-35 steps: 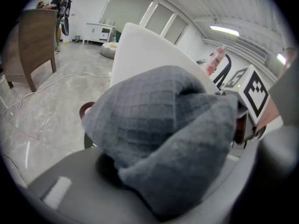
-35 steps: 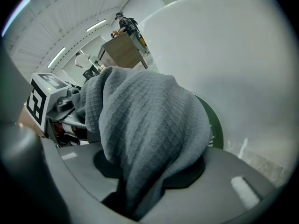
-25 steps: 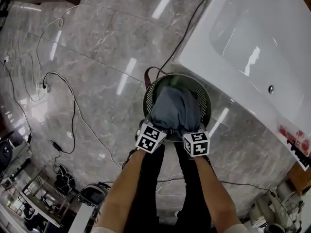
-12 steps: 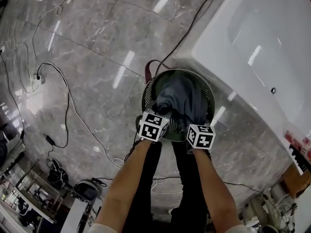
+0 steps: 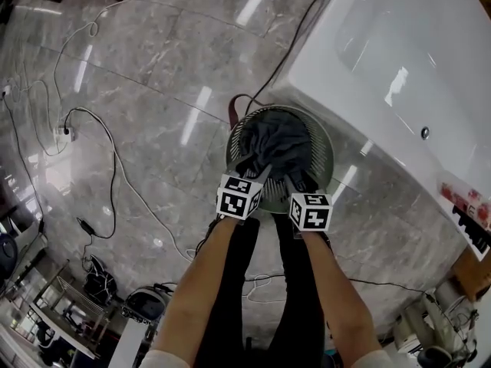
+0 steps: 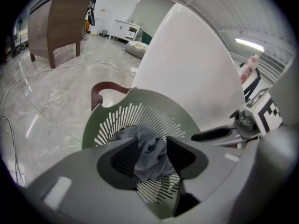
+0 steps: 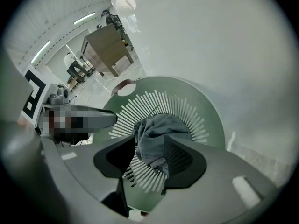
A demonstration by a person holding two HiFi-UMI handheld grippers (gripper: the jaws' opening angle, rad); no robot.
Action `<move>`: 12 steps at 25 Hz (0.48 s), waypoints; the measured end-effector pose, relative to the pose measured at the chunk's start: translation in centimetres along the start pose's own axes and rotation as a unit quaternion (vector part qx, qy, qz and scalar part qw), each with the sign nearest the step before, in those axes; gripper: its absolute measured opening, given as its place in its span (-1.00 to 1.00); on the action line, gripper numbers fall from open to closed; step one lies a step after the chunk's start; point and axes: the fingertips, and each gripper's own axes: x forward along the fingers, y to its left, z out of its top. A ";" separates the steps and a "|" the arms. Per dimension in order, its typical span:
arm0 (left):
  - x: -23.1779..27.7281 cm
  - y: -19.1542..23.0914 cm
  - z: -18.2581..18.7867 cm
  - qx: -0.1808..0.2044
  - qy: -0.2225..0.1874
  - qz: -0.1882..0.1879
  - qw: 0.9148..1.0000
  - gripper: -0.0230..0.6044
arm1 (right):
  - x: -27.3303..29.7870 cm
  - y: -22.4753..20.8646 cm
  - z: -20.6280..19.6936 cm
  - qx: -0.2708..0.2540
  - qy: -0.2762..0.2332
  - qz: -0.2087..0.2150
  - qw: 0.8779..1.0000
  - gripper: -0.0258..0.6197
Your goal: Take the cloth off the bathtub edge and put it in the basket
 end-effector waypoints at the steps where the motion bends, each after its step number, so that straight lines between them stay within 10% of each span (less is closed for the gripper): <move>1: -0.6 -0.1 0.2 0.001 0.001 0.001 1.000 -0.16 | -0.6 0.3 0.1 -0.003 0.001 0.000 1.000 -0.35; 12: -13.5 -3.9 2.1 0.042 0.011 -0.025 0.999 -0.14 | -12.1 5.2 2.4 -0.031 -0.017 -0.013 0.999 -0.35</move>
